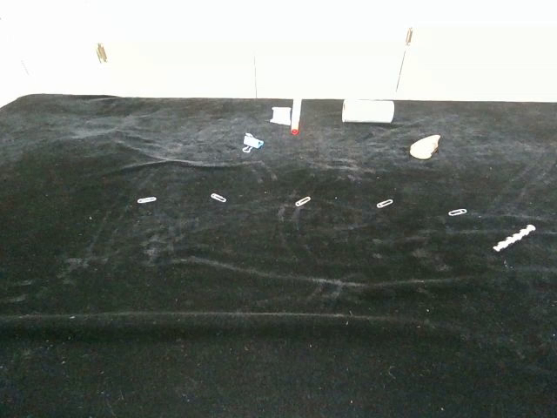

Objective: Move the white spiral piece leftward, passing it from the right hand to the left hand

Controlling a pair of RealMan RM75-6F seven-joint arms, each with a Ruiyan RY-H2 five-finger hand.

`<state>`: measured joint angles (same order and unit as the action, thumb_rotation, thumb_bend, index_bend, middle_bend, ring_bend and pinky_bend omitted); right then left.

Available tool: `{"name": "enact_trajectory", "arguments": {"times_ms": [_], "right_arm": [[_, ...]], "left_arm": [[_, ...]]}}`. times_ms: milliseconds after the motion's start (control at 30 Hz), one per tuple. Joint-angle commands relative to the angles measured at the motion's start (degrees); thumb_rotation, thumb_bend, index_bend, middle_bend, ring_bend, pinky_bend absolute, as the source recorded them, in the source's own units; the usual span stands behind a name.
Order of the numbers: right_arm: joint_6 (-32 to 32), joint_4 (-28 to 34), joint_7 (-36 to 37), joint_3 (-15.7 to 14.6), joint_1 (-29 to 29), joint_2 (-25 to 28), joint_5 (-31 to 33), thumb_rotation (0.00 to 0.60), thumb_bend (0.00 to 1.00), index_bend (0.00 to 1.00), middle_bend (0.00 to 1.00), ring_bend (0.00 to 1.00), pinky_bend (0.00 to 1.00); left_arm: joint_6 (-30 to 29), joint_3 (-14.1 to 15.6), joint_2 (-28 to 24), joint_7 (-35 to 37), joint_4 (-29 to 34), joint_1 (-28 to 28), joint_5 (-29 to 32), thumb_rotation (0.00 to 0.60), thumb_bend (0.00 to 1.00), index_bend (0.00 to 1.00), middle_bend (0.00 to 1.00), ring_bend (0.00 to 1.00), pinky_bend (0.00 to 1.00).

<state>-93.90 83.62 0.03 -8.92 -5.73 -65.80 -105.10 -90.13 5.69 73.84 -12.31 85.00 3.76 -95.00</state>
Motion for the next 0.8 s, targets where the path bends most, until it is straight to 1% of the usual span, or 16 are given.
{"name": "enact_trajectory", "arguments": {"times_ms": [33,300,533,800], "right_arm": [[0.3,0.0,0.1,0.0,0.1,0.0,0.2,0.6,0.33,0.0,0.0,0.0,0.0],[0.8,0.9,0.6,0.0,0.6,0.7,0.4,0.6,0.33,0.0,0.0,0.0,0.0],[3.3,1.6,0.0,0.1,2.3,0.9,0.1,0.6,0.33,0.0,0.0,0.0,0.0],[4.1,1.5,-1.0,0.3,2.8,0.4,0.3,0.6,0.33,0.0,0.0,0.0,0.0]], "left_arm": [[0.0,0.0,0.0,0.1,0.0,0.0,0.1,0.6,0.21,0.0,0.0,0.01,0.0],[0.4,-0.3,0.4,-0.5,-0.2,0.2,1.0,0.6,0.21,0.0,0.0,0.01,0.0],[-2.1,-0.1,0.9,0.1,-0.7,1.8,0.8,0.6,0.21,0.0,0.0,0.01,0.0],[-0.7,-0.4,0.9,0.1,-0.7,1.4,1.5,0.6,0.21,0.0,0.0,0.01,0.0]]}}
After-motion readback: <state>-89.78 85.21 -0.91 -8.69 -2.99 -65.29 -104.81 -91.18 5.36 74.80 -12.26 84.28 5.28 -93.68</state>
